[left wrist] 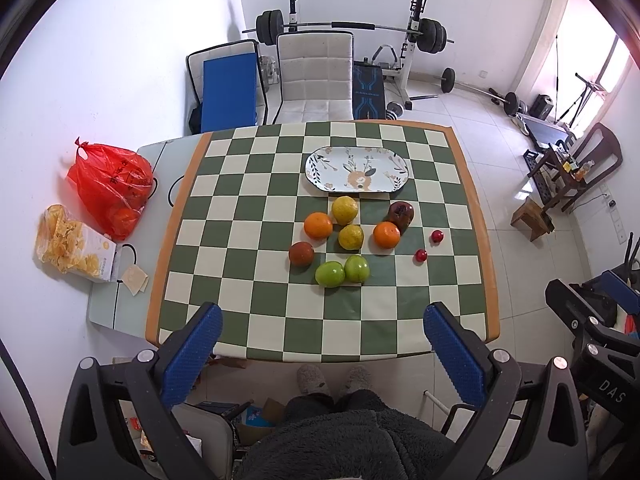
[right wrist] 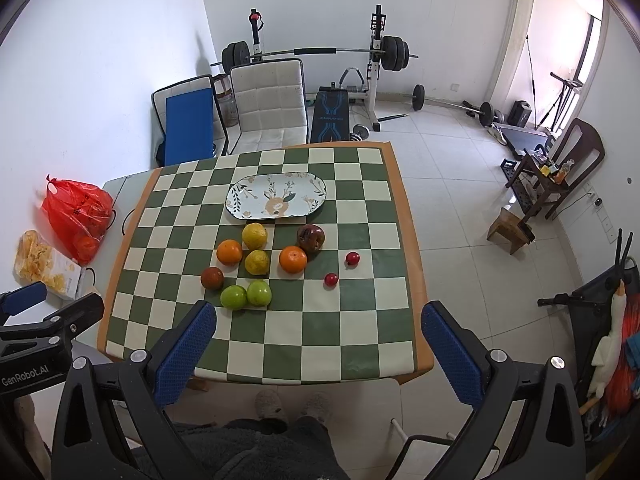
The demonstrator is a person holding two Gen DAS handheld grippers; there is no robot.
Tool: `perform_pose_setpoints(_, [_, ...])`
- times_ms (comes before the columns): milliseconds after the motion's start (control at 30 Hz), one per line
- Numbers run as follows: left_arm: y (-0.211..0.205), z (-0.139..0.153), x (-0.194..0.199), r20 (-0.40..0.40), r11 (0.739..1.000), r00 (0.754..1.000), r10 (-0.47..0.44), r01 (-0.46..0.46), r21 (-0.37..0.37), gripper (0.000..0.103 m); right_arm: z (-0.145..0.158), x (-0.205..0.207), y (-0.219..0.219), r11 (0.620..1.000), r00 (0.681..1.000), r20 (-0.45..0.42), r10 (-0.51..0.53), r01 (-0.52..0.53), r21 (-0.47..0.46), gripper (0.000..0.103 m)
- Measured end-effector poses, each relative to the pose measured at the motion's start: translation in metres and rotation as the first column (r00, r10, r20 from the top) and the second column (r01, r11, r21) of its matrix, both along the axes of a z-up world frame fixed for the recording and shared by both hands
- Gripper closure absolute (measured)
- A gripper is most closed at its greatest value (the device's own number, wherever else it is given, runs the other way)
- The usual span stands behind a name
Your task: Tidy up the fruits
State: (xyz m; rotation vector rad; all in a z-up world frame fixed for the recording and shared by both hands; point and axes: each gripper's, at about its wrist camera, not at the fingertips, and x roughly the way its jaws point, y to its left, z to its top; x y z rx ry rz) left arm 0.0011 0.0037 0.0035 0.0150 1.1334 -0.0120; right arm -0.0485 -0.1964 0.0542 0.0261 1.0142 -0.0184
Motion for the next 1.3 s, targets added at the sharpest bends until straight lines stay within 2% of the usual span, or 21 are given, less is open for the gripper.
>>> perform_pose_setpoints(1300, [-0.008, 0.012, 0.019, 0.003, 1.0, 1.0, 0.01, -0.01, -0.01, 0.0, 0.002, 0.01, 0.003, 1.0, 1.0, 0.008, 0.006, -0.006, 0.019, 0.0])
